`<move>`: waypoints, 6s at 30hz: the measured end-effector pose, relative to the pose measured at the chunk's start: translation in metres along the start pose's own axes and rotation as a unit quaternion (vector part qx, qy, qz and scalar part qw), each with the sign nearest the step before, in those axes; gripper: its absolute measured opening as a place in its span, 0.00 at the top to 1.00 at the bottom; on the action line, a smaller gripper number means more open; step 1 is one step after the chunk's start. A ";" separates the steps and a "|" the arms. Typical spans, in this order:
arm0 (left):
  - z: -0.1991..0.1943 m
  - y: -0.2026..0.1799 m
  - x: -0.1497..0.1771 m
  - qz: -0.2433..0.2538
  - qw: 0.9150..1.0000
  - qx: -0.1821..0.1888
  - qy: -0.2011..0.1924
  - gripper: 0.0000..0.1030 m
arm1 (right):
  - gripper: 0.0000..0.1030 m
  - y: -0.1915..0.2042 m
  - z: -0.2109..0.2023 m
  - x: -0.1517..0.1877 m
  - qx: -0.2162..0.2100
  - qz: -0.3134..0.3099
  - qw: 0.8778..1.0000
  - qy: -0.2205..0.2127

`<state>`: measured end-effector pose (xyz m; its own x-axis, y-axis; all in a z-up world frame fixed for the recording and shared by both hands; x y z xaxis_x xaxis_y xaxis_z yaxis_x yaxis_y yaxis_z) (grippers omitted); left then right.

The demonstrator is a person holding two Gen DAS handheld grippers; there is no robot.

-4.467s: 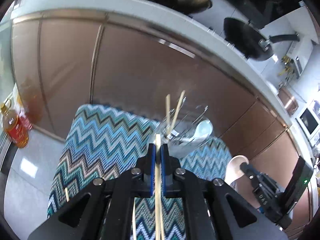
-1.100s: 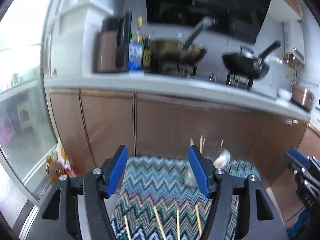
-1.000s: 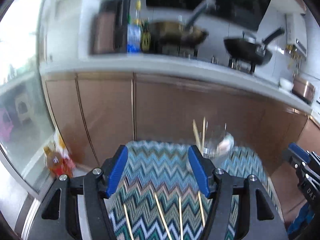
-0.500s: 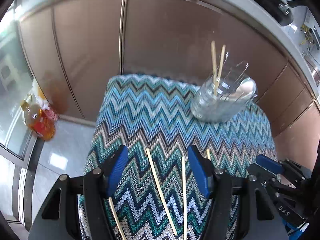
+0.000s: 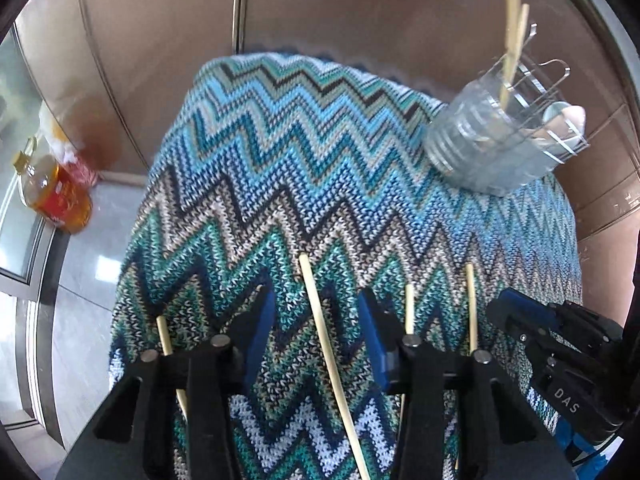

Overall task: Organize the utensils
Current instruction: 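Move both tools down toward the remaining loose chopsticks on the mat, then grasp a chopstick with the right tool while the left tool grasps another, then lift both chopsticks into the wire holder and open both tools, then withdraw both open tools up from the wire holder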

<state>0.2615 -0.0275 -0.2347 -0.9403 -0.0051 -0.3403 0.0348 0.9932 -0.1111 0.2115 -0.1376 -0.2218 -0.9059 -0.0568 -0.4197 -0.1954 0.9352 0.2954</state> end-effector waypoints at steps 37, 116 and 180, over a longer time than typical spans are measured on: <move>-0.046 -0.022 0.006 0.001 0.997 -0.063 -0.051 0.96 | 0.94 -0.008 -0.046 0.014 -0.033 0.021 0.996 -0.082; -0.151 -0.129 -0.141 -0.002 0.892 0.055 -0.450 0.94 | 0.93 -0.035 -0.168 -0.129 0.001 -0.054 0.883 -0.467; -0.281 -0.053 0.002 -0.004 0.894 -0.043 -0.446 0.60 | 0.77 0.080 -0.261 0.003 0.153 -0.072 0.894 -0.414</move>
<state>0.1625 -0.0475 0.0332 -0.2959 -0.0647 -0.9530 -0.0325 0.9978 -0.0576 0.0954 -0.1547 0.0250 -0.2659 -0.0251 -0.9637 -0.0605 0.9981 -0.0093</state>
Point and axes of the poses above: each gripper's, at about its wrist camera, not at the fingertips, and z roughly the way its jaws point, y to its left, x to its underside, the point moved 3 cm from there along z, roughly the way its jaws point, and after that the axes turned 6 degrees about -x, right-handed, at the moved point
